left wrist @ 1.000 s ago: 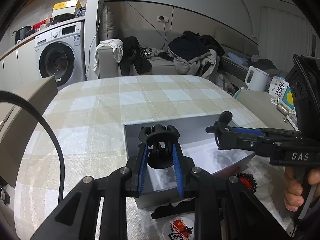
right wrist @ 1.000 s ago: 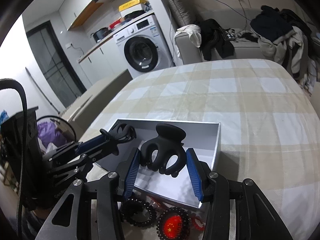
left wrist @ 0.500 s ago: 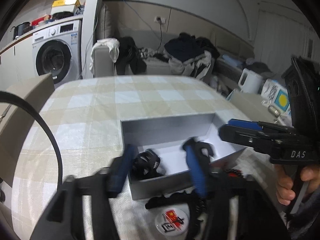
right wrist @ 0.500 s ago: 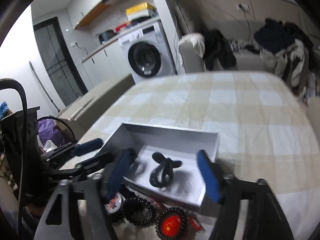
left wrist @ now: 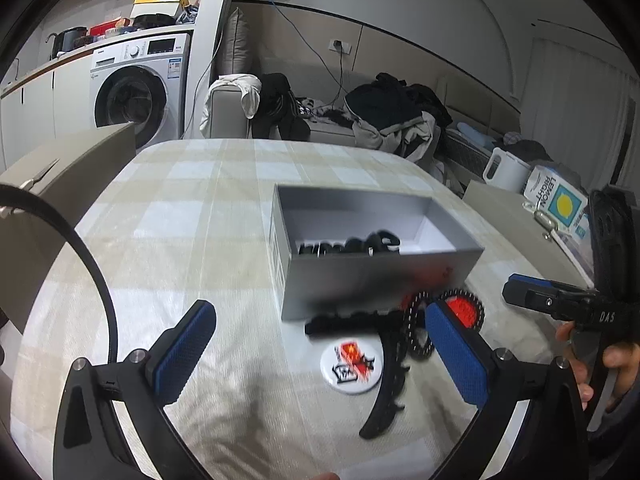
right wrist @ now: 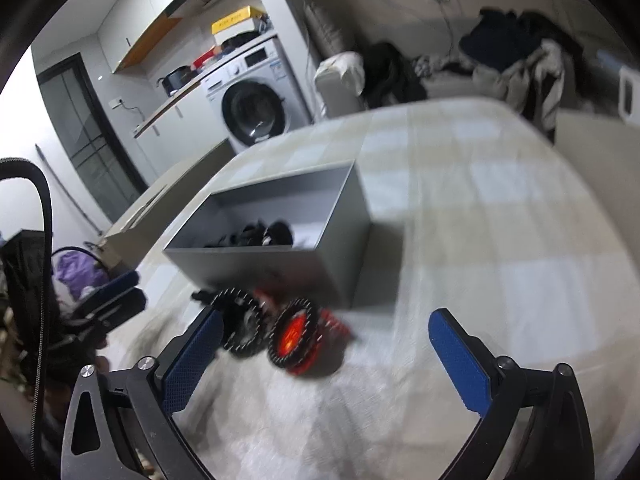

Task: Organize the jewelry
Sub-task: 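Lower the right gripper onto the black beaded bracelet beside the red badge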

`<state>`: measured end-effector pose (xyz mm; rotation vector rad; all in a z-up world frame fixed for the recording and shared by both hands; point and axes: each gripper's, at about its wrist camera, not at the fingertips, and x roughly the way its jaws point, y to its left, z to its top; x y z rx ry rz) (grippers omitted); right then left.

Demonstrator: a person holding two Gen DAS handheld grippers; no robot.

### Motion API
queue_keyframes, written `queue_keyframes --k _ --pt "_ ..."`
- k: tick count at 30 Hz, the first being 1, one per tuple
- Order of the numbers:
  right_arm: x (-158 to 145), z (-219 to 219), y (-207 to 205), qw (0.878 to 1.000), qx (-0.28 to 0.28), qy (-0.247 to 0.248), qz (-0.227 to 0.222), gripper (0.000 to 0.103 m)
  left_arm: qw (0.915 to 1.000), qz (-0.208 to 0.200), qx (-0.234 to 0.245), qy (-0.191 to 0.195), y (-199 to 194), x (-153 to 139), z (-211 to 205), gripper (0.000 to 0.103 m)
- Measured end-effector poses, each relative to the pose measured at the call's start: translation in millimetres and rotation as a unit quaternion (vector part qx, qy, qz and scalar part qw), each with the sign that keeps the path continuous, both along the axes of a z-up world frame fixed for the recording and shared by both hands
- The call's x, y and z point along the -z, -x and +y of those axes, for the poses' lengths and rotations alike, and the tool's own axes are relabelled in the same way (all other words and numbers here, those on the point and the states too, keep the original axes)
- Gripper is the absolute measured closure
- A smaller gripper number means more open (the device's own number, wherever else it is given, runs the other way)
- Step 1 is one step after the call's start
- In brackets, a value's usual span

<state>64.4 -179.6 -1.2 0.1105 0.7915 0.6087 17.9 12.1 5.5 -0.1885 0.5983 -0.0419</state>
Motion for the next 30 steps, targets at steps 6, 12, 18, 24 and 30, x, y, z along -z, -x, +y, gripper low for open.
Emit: queue_keyframes --k 6,12,18,24,30 --pt "6.3 11.3 6.3 0.999 -0.032 0.006 0.008 0.041 0.9998 -0.006 0.004 -0.019 1.8 -1.4 -5.0 0.001" --pt "8.3 19.1 14.4 0.999 -0.051 0.010 0.005 0.061 0.9999 -0.005 0.002 -0.016 7.0 2.4 -3.5 0.001" --pt "12.9 20.4 10.4 0.999 -0.037 0.020 0.013 0.068 0.9998 -0.005 0.003 -0.017 7.9 3.3 -3.8 0.001" --pt "16.9 22.5 4.6 0.999 -0.023 0.041 0.014 0.084 0.9999 -0.003 0.004 -0.015 8.2 4.2 -3.8 0.001" --pt "17.3 22.8 8.6 0.998 -0.022 0.052 0.008 0.086 0.9999 -0.002 0.005 -0.013 7.8 3.9 -3.3 0.001"
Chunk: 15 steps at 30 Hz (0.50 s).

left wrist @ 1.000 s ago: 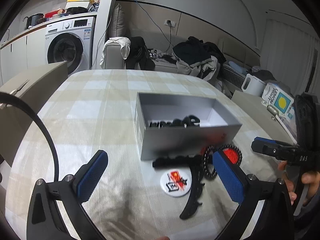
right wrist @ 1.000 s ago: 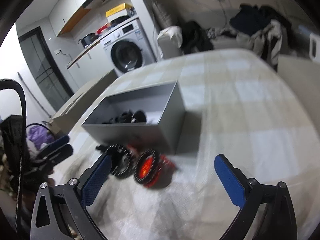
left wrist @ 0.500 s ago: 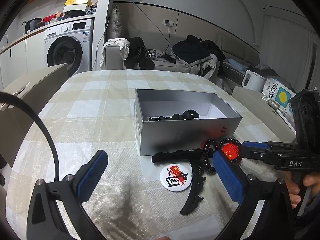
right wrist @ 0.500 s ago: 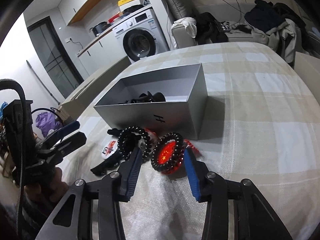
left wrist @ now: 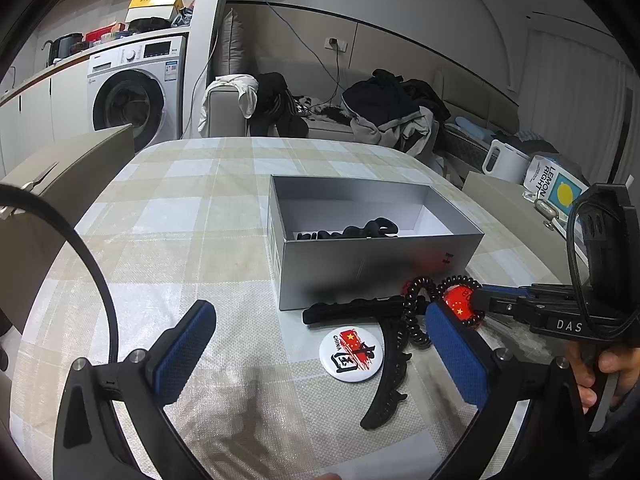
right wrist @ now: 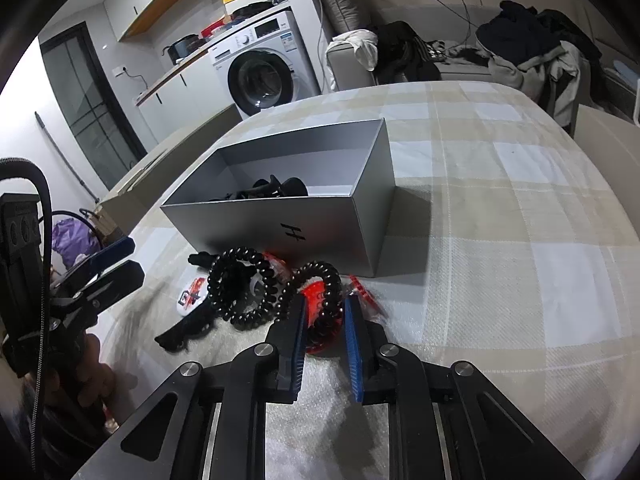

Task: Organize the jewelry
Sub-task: 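Lower the right gripper onto the black beaded bracelet beside the red badge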

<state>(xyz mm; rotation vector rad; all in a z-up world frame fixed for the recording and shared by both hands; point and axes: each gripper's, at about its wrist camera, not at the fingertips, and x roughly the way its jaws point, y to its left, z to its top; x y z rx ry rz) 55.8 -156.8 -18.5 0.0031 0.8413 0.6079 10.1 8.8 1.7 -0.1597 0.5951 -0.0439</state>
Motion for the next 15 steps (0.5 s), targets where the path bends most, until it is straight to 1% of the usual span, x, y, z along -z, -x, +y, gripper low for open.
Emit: queue_keyframes --k 3,7,13,14,15 --pt "-0.3 -0.2 0.9 1.000 0.002 0.001 -0.003 0.083 1.0000 -0.001 0.001 -0.002 0.4 0.1 -0.1 0.001" --pt "-3.3 -0.6 3.1 1.000 0.003 -0.001 -0.010 0.083 1.0000 -0.001 0.001 -0.002 0.2 0.3 -0.3 0.001" --pt "-3.6 1.2 2.3 1.000 0.005 0.008 -0.014 0.083 1.0000 0.000 0.001 -0.002 0.1 -0.2 -1.0 0.001" --pt "-3.4 1.4 2.9 1.000 0.005 0.010 -0.015 0.085 1.0000 0.000 0.001 -0.002 0.1 -0.2 -1.1 0.001" --pt "-3.7 1.8 3.8 1.000 0.004 0.012 -0.018 0.089 1.0000 0.000 0.001 -0.003 0.2 -0.2 -1.1 0.001"
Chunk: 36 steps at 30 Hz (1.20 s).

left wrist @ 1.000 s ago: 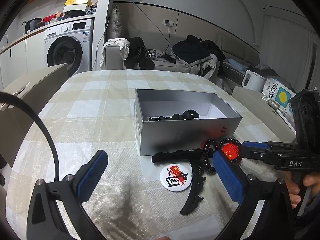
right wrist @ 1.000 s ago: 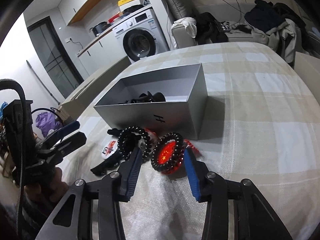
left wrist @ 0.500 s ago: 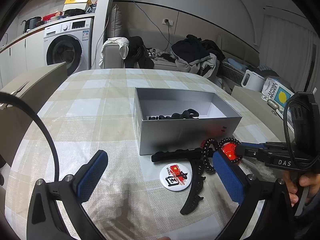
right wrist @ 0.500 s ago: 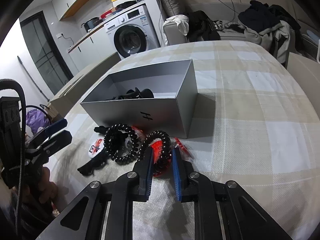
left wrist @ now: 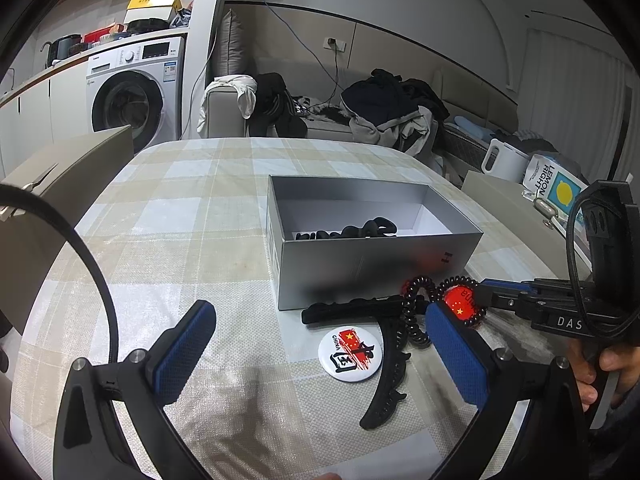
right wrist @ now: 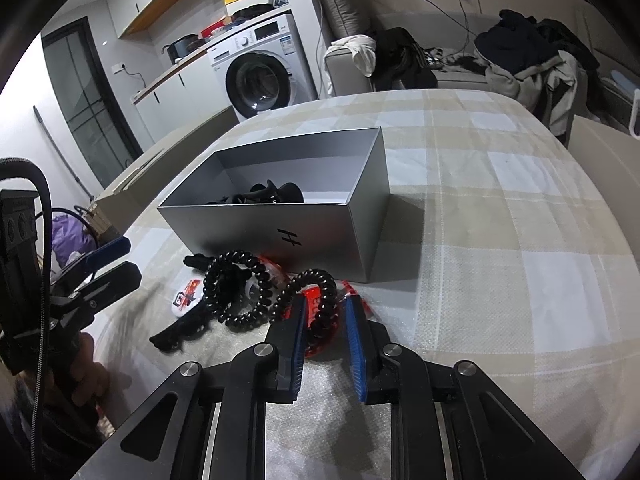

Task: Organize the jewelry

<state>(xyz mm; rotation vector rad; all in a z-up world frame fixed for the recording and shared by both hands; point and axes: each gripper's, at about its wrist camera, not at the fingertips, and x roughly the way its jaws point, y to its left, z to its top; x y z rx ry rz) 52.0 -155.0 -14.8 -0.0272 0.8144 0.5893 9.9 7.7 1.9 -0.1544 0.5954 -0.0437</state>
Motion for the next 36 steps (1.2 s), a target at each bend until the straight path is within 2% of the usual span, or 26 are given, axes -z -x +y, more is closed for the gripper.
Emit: queue_keyframes --k 3,7,14,19,27,29,31,32,34,36 --pt "-3.4 -0.8 3.8 1.000 0.002 -0.001 -0.017 0.095 1.0000 0.000 0.000 0.000 -0.1 0.0 0.0 0.001" --pt "-9.8 -6.3 6.0 0.999 0.004 -0.016 -0.033 0.095 1.0000 0.000 0.000 0.000 -0.1 0.1 -0.1 0.001" --pt "-13.1 -18.4 2.5 0.998 0.009 -0.047 -0.027 0.095 1.0000 0.000 0.000 -0.001 -0.1 0.0 -0.1 0.001" --pt "-20.7 -27.9 8.1 0.996 0.009 -0.076 -0.041 0.095 1.0000 0.002 0.003 0.001 -1.2 -0.4 -1.7 0.001" --pt "-19.9 -39.6 17.6 0.995 0.008 -0.091 -0.041 0.095 0.9990 0.005 0.034 -0.030 -4.1 -2.5 -29.6 0.001" --pt "-20.0 -41.8 19.9 0.995 0.007 -0.093 -0.040 0.095 0.9978 0.006 0.049 -0.044 -6.2 -3.2 -37.7 0.008" --pt "-20.2 -43.3 21.2 0.995 0.005 -0.094 -0.040 0.095 0.9964 0.014 0.064 -0.054 -8.9 -2.2 -44.1 0.031" --pt "-20.2 -43.9 22.1 0.995 0.005 -0.095 -0.040 0.095 0.9958 0.020 0.071 -0.055 -11.4 -1.0 -46.9 0.036" --pt "-20.6 -45.1 23.3 0.995 0.003 -0.096 -0.040 0.095 0.9948 0.035 0.087 -0.040 -17.9 2.4 -49.8 0.059" --pt "-21.1 -46.1 23.6 0.994 0.004 -0.097 -0.041 0.095 0.9932 0.048 0.103 -0.024 -21.5 4.6 -49.6 0.074"
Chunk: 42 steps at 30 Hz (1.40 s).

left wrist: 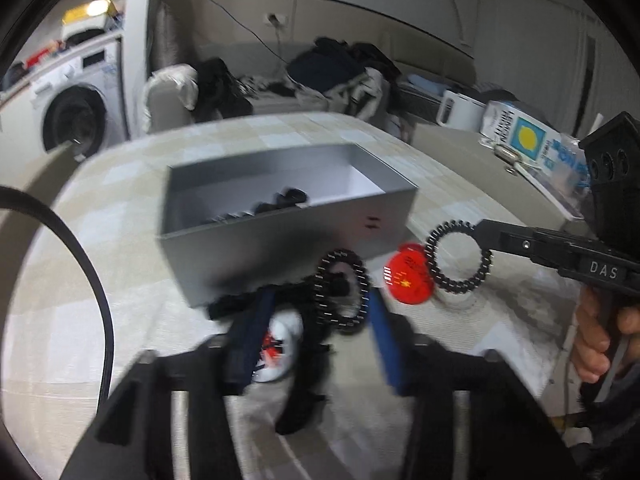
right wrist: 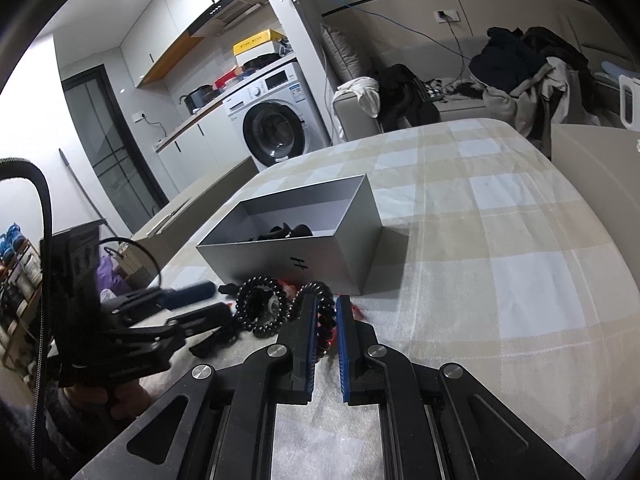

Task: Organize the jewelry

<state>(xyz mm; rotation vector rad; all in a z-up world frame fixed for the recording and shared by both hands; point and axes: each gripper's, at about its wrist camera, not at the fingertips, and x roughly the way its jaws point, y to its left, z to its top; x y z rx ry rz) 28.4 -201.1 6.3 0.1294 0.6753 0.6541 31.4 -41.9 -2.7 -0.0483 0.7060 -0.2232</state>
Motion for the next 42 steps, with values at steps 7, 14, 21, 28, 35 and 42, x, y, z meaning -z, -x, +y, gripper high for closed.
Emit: queue_keyframes --k 7,14,21,28,35,42 --pt "1.0 -0.1 -1.3 1.000 -0.003 -0.002 0.002 0.095 0.9996 0.025 -0.006 0.014 -11.4 1.1 -1.2 0.081" --pt "1.6 0.5 -1.7 1.000 -0.006 -0.002 0.002 0.095 0.9989 0.039 -0.006 0.024 -12.0 7.0 0.8 0.097" --pt "-0.9 1.3 -2.0 1.000 -0.004 -0.005 -0.002 0.095 0.9991 0.023 0.002 0.037 0.4 0.2 4.9 0.098" --pt "-9.4 4.2 -1.2 1.000 -0.004 -0.011 -0.015 0.095 0.9993 -0.010 -0.002 0.036 8.2 -16.3 10.0 0.099" --pt "-26.8 7.4 -5.9 0.999 0.000 -0.017 -0.037 0.095 0.9981 -0.054 -0.013 0.027 11.9 -39.3 13.7 0.098" --pt "-48.6 15.2 -19.4 0.998 0.009 -0.023 -0.059 0.095 0.9952 -0.086 -0.040 0.026 5.1 -55.0 27.7 0.098"
